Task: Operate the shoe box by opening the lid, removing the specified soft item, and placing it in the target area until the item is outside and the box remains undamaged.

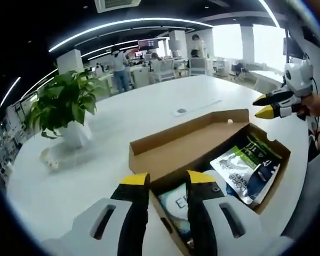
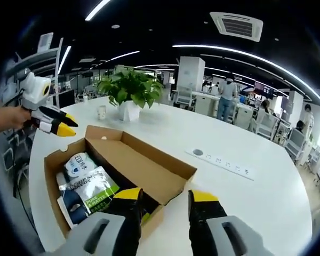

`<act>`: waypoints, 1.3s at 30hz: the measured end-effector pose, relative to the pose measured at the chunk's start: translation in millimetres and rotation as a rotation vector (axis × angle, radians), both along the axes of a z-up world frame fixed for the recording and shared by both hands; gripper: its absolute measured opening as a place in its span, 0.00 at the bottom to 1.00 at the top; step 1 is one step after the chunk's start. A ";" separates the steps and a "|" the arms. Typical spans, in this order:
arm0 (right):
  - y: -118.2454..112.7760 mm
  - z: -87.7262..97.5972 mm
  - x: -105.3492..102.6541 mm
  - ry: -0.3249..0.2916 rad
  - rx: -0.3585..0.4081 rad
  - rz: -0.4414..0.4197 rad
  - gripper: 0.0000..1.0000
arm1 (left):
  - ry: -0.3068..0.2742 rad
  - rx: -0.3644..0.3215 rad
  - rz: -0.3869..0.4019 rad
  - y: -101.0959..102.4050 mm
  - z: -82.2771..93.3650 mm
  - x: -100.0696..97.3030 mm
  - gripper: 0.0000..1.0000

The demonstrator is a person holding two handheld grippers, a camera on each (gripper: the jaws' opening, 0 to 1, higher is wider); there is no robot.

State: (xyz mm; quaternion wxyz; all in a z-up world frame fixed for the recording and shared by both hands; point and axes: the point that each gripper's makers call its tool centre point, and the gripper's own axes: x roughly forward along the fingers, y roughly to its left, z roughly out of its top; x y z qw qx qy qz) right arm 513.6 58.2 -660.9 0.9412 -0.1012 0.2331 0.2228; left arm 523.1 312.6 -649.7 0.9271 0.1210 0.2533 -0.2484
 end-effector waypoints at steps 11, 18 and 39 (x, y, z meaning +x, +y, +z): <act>8.1 -0.5 -24.9 0.009 -0.001 0.040 0.41 | 0.087 -0.061 -0.030 -24.3 -14.3 -30.5 0.30; 15.0 3.4 -38.8 -0.002 0.001 0.067 0.47 | 0.138 -0.112 -0.045 -40.9 -19.9 -46.6 0.35; 21.9 -3.9 -71.7 -0.016 -0.023 0.105 0.50 | 0.294 -0.179 -0.052 -68.4 -51.6 -72.6 0.32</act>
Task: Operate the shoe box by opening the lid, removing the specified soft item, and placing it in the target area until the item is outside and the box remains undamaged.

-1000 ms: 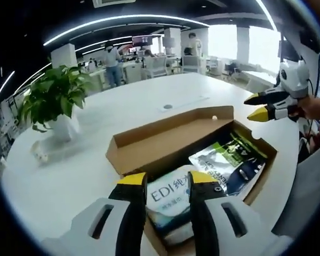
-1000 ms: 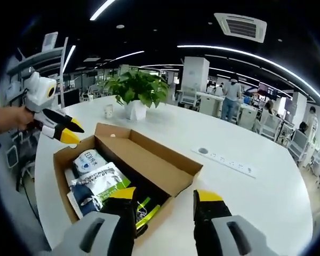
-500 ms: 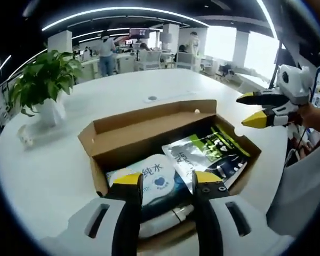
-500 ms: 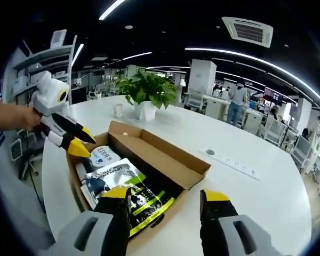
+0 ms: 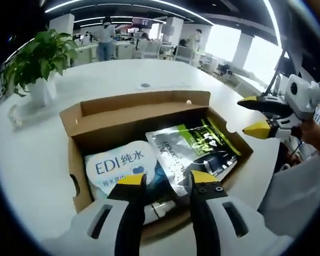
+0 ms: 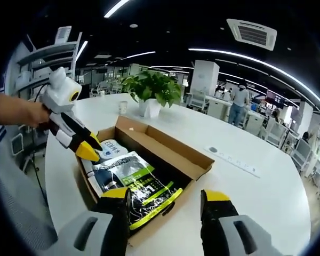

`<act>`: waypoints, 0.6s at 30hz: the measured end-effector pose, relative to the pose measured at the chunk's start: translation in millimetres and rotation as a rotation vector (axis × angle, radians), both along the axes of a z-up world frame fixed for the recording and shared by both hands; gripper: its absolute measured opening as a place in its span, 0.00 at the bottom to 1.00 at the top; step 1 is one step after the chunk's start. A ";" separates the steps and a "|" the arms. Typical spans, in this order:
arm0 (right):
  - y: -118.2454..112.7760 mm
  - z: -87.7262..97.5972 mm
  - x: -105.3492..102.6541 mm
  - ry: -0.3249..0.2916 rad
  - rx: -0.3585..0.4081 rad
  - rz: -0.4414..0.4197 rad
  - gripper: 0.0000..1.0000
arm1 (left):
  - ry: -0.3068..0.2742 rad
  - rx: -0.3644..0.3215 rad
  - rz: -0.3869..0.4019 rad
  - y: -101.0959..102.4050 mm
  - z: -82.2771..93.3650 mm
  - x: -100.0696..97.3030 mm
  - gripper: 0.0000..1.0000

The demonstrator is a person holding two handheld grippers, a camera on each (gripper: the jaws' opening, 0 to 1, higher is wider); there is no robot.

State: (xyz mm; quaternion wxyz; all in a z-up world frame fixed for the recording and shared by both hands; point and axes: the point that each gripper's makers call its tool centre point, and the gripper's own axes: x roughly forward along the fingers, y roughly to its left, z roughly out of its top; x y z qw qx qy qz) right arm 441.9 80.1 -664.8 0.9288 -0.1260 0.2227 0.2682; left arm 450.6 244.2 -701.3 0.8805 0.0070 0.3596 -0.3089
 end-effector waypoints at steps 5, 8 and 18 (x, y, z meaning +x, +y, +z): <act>5.4 -2.2 -5.1 -0.002 -0.001 0.017 0.51 | 0.044 0.000 0.000 -2.7 -7.6 -2.6 0.31; 6.3 -0.9 -6.9 -0.005 0.010 0.014 0.50 | 0.070 -0.003 -0.005 -6.4 -11.1 -4.5 0.28; 6.8 -1.8 -10.2 -0.012 0.021 0.016 0.50 | 0.191 -0.065 -0.009 -19.6 -24.6 -7.2 0.23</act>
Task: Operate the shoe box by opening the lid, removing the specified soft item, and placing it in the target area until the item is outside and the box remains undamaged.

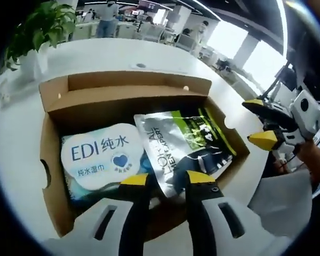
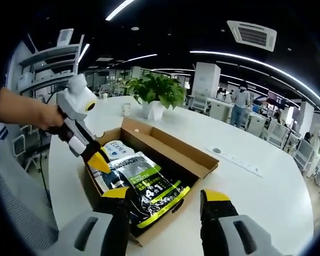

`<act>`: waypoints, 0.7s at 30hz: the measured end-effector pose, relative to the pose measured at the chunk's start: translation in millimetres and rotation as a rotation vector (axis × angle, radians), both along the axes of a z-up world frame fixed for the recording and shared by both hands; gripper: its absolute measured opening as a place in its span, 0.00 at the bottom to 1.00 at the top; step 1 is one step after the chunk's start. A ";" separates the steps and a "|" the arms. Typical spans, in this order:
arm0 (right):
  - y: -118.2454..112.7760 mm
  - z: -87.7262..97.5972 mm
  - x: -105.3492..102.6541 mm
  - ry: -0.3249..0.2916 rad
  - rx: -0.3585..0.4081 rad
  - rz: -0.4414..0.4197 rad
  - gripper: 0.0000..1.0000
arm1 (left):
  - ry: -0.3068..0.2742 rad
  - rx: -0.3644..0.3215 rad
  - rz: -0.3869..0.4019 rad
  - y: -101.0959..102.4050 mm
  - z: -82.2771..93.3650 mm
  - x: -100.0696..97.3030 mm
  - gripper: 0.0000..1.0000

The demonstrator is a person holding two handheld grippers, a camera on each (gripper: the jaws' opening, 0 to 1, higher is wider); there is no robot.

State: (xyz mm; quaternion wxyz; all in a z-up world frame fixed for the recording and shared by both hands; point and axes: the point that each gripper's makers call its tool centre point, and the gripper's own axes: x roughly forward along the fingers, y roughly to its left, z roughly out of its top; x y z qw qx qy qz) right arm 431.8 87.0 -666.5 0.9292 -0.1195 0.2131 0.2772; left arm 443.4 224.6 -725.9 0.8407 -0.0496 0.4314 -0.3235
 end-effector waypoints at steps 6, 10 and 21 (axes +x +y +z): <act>-3.9 -1.4 -0.7 0.002 0.007 -0.010 0.49 | 0.034 -0.035 0.008 -4.1 -2.3 1.1 0.18; -5.3 -3.8 -0.8 0.008 0.009 -0.014 0.48 | 0.024 -0.025 0.008 -3.6 -1.2 1.8 0.14; -0.1 -4.6 -0.9 0.016 0.023 -0.010 0.47 | -0.011 0.008 0.008 -3.8 3.3 0.7 0.01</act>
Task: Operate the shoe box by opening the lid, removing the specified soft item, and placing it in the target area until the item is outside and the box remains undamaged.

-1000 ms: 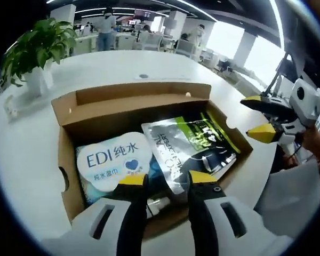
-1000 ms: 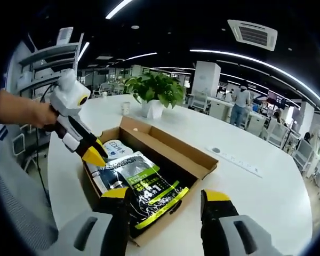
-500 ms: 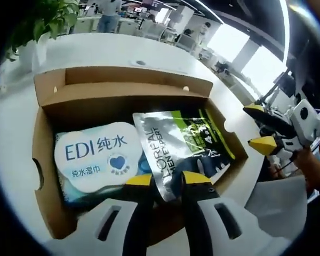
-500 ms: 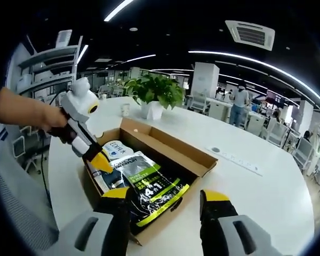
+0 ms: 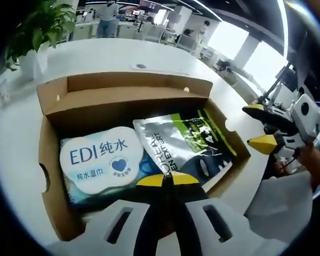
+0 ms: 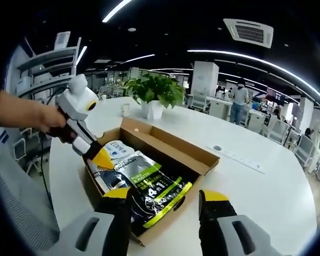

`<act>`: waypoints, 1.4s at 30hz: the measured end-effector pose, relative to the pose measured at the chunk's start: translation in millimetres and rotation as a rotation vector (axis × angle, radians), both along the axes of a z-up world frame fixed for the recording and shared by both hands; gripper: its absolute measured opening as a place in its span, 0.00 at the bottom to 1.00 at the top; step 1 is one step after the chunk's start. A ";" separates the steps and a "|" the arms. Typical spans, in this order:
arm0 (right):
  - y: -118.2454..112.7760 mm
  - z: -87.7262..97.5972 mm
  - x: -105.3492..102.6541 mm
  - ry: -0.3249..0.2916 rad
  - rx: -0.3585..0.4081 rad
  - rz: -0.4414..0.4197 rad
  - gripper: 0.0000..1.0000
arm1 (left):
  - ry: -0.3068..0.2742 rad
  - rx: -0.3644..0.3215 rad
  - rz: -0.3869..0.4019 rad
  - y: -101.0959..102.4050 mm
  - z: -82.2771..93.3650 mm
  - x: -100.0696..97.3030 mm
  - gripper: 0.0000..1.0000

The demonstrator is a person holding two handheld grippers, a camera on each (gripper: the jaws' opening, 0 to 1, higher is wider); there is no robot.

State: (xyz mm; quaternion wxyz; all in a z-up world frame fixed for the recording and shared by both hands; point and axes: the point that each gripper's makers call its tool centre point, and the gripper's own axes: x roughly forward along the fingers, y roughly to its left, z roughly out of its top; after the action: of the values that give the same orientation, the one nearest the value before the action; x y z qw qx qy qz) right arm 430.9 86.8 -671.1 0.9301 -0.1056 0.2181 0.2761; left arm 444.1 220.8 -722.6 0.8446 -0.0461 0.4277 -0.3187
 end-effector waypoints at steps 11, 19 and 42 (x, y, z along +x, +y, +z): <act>6.4 -1.8 2.3 0.013 0.017 0.009 0.46 | -0.010 -0.025 0.022 8.6 10.7 -0.8 0.00; 21.0 -5.8 8.5 0.049 0.029 0.026 0.44 | -0.022 -0.012 0.070 33.2 13.5 3.0 0.00; 65.5 -42.5 21.5 0.277 0.093 0.078 0.43 | -0.024 0.062 0.113 59.8 -0.6 1.7 0.00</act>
State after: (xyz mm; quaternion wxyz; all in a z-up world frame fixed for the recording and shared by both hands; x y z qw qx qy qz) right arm 452.4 152.3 -713.6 0.8834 -0.0318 0.3273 0.3338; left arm 445.8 280.6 -723.1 0.8674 -0.0402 0.4238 -0.2575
